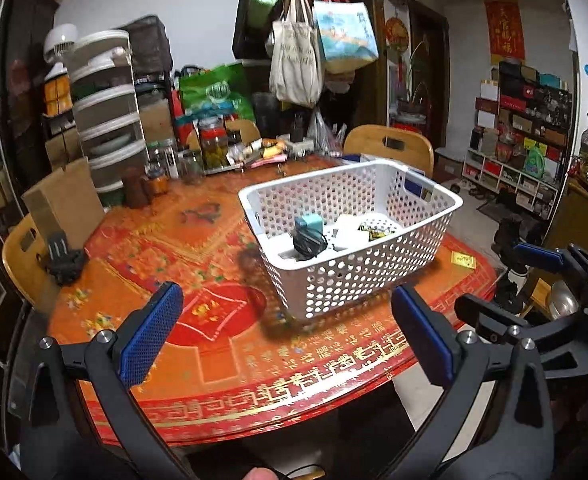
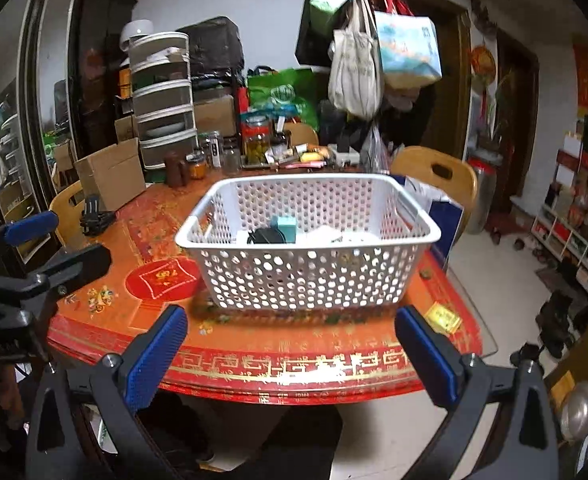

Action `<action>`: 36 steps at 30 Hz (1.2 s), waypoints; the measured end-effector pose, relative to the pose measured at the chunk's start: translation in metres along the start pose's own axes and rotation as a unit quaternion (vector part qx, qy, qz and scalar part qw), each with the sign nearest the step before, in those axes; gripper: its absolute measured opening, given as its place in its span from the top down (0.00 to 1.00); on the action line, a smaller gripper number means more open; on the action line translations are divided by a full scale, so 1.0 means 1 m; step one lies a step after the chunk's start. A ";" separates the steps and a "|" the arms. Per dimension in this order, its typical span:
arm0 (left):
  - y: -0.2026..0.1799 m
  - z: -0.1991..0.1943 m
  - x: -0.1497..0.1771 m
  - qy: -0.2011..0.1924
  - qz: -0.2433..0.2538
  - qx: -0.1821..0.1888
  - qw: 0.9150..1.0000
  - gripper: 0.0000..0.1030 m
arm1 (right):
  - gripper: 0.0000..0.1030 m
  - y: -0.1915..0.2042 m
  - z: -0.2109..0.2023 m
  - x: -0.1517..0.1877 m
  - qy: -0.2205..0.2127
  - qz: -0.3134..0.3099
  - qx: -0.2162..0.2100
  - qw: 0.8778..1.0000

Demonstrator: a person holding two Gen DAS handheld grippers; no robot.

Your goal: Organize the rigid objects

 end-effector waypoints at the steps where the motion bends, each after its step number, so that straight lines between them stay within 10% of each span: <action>1: -0.002 0.007 0.000 0.004 -0.005 -0.002 1.000 0.00 | 0.00 -0.005 0.003 0.001 0.003 0.003 0.003 1.000; 36: 0.002 0.044 -0.002 0.026 -0.037 -0.022 0.999 0.00 | 0.00 -0.027 -0.001 -0.007 -0.009 0.015 0.006 1.000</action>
Point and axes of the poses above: each gripper's, at about its wrist camera, not at the fingertips, and z roughly the way its jaws point, y to its left, x to its underside, the point moved 7 cm from there along z, roughly the way its jaws point, and after that the axes turned 7 degrees about z, right-handed, at the moved point
